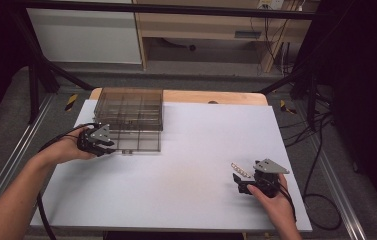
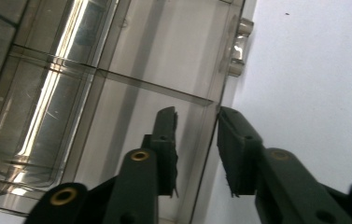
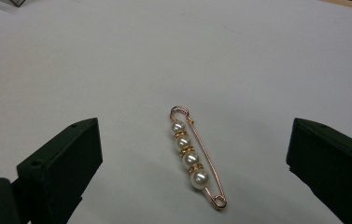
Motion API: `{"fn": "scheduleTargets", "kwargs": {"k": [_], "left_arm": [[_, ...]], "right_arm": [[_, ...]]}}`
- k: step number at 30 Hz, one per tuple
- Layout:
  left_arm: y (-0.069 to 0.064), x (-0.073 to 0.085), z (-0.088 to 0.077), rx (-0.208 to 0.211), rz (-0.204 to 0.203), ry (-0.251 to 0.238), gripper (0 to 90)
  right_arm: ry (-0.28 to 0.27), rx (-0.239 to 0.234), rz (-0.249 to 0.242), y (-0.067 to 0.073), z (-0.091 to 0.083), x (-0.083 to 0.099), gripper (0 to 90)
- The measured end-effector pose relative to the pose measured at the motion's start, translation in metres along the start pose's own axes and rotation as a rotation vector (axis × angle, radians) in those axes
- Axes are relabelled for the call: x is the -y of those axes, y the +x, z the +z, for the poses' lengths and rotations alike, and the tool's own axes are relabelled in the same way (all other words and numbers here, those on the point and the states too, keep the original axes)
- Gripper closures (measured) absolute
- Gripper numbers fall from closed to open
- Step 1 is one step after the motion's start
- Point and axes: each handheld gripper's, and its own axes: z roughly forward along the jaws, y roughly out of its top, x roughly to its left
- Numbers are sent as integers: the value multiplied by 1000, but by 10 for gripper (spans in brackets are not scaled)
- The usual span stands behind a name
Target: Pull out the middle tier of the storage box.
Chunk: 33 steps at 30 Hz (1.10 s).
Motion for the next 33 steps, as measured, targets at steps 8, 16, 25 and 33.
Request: {"fn": "scheduleTargets", "kwargs": {"k": [8, 16, 25, 33], "left_arm": [[-2, 2, 0, -18, -28, -29, 629], [-7, 2, -7, -40, -68, -97, 567], [-14, -1, -9, -69, -102, -145, 519], [-17, -5, -11, -106, -154, -206, 488]], "right_arm": [[-3, 0, -4, -1, 0, 0, 38], [-2, -3, -1, 1, 0, 0, 38], [-4, -5, -3, 1, 0, -1, 38], [-4, -5, -4, 1, 0, -1, 38]]}}
